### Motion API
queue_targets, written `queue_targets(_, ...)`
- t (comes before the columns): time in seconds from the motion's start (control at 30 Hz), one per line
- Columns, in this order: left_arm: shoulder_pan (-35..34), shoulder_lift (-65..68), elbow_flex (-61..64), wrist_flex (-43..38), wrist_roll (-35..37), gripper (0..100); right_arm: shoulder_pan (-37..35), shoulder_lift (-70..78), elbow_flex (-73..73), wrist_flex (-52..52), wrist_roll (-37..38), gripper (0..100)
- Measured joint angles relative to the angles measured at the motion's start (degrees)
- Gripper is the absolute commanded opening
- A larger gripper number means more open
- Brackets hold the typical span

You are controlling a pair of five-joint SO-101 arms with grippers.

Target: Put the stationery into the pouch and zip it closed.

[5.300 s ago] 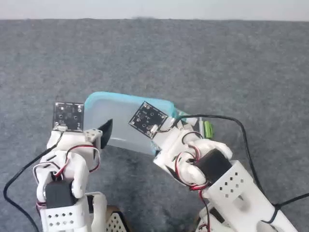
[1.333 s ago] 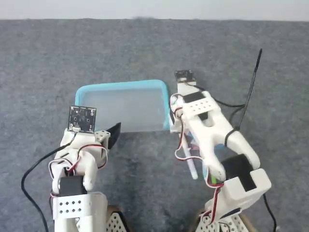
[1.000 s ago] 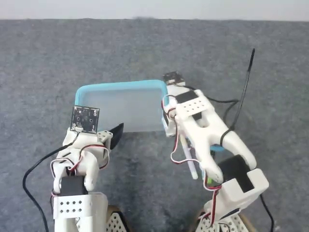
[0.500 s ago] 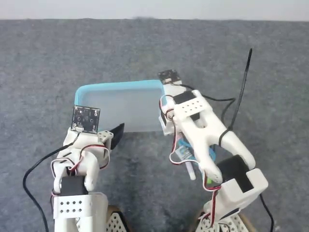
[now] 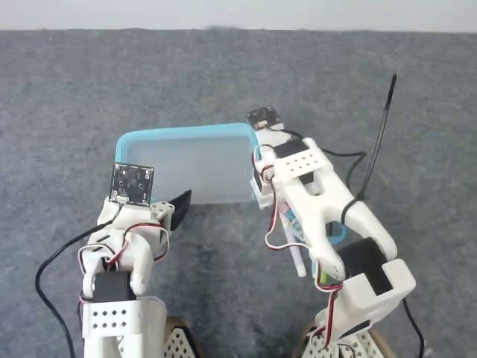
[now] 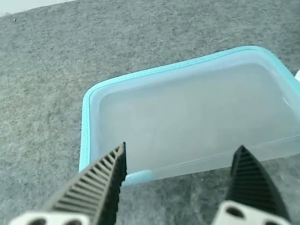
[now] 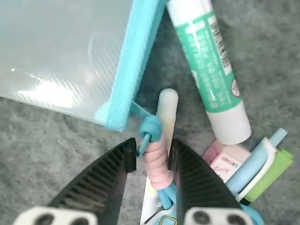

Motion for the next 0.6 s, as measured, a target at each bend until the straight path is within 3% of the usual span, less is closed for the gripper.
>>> queue_targets(0.6, 0.2, 0.0, 1.6, 0.0, 0.0, 33, 0.2, -1.2, -0.1, 3.3, 0.0, 0.6)
